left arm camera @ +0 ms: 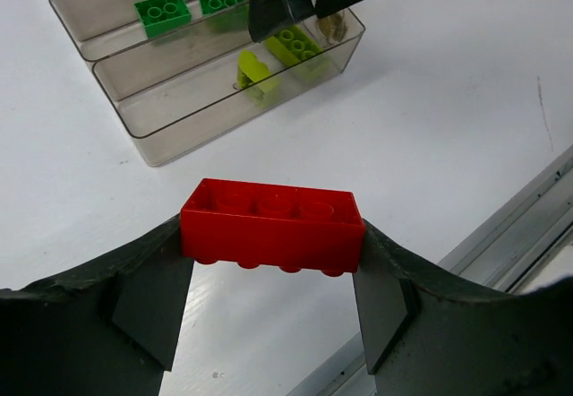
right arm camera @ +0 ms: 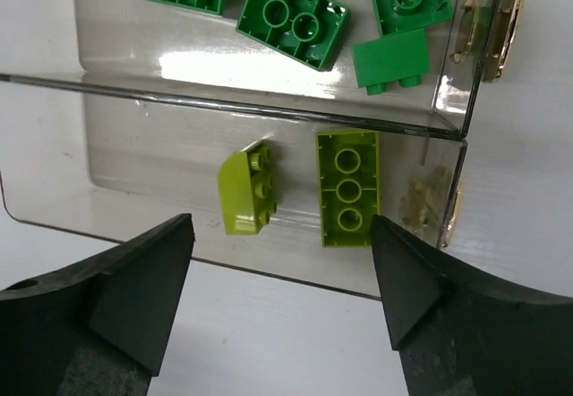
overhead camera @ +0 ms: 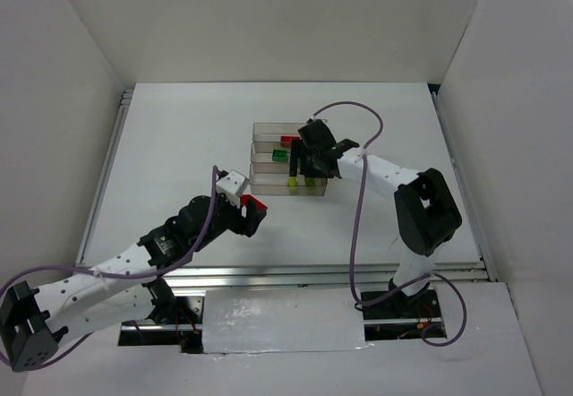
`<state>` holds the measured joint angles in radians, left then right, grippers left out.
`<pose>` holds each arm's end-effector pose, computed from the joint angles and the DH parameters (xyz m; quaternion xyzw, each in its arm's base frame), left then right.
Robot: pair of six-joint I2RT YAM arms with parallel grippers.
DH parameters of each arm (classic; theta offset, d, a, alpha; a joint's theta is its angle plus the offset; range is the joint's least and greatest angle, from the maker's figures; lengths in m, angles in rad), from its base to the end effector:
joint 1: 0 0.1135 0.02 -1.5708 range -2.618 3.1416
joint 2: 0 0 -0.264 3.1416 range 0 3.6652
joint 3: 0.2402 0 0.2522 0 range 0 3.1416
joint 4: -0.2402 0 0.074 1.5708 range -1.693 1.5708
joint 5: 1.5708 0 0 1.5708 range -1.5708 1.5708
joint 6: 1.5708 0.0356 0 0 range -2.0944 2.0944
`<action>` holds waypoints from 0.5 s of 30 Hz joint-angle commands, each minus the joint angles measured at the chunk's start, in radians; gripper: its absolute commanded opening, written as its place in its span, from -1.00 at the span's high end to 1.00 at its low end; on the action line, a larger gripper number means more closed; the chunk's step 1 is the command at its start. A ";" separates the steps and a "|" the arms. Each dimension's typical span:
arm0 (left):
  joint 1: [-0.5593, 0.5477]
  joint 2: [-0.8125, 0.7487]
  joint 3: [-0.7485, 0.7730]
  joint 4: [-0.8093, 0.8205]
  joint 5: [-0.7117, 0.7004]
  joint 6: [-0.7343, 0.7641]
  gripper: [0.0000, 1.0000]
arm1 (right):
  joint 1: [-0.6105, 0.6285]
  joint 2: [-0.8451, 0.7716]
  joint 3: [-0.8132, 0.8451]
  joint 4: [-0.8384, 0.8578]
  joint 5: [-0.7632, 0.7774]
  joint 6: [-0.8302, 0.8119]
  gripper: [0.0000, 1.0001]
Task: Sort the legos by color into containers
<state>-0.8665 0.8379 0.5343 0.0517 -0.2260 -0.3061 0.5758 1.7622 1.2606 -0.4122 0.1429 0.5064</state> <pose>0.1358 -0.1475 0.2666 0.1508 0.7738 -0.2626 0.5564 0.3220 0.2030 0.2210 -0.0097 0.9443 0.1078 0.3106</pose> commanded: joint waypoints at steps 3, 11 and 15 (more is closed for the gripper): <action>0.000 0.033 0.088 0.004 -0.105 -0.085 1.00 | -0.004 -0.112 -0.004 0.003 0.004 -0.002 -0.77; 0.047 0.384 0.406 -0.104 -0.210 -0.129 1.00 | -0.022 -0.435 -0.154 -0.040 0.152 0.089 -0.99; 0.145 0.673 0.679 -0.182 -0.115 -0.151 1.00 | -0.060 -0.683 -0.253 -0.073 0.202 0.130 -0.99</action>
<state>-0.7841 1.3907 1.0798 -0.0826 -0.3653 -0.4259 0.5388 1.2140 1.0542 -0.4530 0.2630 0.5880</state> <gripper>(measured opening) 0.763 0.994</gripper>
